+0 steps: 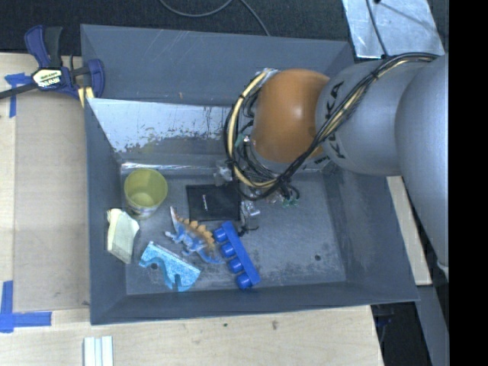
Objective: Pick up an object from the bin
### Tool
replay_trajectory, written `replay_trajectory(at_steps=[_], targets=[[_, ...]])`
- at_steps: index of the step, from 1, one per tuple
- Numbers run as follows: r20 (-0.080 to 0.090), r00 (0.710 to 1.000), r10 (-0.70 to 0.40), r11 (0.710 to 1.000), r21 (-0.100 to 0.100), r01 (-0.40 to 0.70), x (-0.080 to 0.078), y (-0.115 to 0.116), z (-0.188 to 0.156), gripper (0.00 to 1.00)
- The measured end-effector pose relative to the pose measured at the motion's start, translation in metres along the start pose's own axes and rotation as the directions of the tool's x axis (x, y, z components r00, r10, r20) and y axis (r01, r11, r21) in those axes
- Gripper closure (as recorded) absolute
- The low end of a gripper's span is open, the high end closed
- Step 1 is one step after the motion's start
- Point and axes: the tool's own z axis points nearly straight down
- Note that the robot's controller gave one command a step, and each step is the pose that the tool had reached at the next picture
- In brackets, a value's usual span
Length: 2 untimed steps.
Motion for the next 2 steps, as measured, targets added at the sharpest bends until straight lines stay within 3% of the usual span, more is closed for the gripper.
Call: replay_trajectory(at_steps=[1, 2], targets=[[0.01, 0.986, -0.164, 0.986, -0.003, 0.164, 0.0039, 0.0196, 0.0171, 1.0], [0.01, 0.986, -0.164, 0.986, -0.003, 0.164, 0.0039, 0.0196, 0.0171, 1.0]])
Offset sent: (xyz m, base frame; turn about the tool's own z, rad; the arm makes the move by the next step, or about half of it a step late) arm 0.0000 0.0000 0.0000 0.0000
